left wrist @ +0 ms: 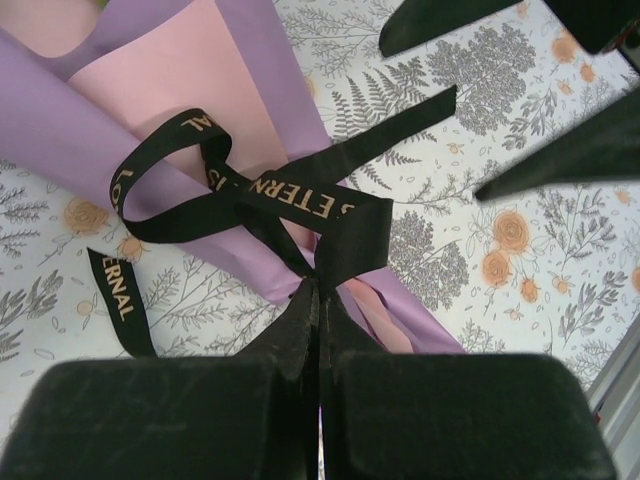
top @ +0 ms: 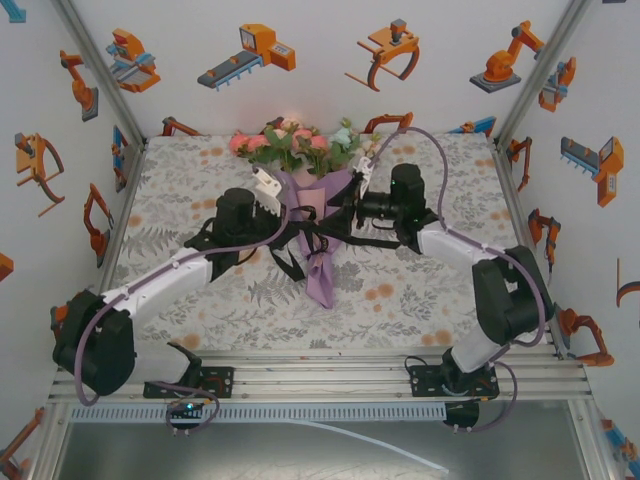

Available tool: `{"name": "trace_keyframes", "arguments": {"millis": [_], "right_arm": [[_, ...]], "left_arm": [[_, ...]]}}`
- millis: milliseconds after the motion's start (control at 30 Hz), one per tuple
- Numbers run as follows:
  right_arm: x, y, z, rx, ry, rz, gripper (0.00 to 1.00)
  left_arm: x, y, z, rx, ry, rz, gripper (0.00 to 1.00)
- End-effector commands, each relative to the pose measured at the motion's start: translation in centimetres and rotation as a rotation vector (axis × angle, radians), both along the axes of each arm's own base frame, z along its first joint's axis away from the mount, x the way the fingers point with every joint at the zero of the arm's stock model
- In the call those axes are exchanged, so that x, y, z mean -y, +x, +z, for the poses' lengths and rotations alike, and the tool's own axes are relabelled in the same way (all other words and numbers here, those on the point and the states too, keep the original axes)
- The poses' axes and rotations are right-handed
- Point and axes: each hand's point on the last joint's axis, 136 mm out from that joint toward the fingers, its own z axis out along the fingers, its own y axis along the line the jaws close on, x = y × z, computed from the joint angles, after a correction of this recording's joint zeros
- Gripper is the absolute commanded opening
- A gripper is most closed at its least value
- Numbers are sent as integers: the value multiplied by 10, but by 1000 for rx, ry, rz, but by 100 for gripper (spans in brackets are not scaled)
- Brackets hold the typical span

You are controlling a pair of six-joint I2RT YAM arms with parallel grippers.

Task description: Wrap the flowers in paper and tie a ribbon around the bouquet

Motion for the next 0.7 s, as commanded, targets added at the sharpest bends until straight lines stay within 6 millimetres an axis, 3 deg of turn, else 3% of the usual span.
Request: {"name": "trace_keyframes", "arguments": {"millis": [0, 333, 367, 433, 467, 500, 533, 600, 667], "right_arm": [[-16, -11, 17, 148, 48, 130, 62], [-26, 1, -2, 69, 60, 180, 49], [-26, 1, -3, 68, 60, 180, 44], [-25, 1, -1, 61, 63, 185, 19], [-26, 1, 1, 61, 66, 187, 5], [-25, 1, 4, 64, 68, 184, 0], [-24, 1, 6, 67, 69, 180, 0], [-17, 3, 5, 67, 66, 155, 0], [-10, 4, 0, 53, 60, 140, 0]], "left_arm": [[13, 11, 28, 68, -64, -28, 0], [10, 21, 38, 112, -67, -1, 0], [9, 22, 39, 116, -69, 2, 0], [10, 22, 39, 119, -78, -7, 0], [12, 22, 40, 118, -82, -18, 3], [11, 24, 40, 116, -80, -10, 15], [5, 30, 40, 107, -75, 25, 26], [-30, 55, 44, 47, -134, 208, 43], [-60, 76, 40, -43, -218, 290, 51]]}}
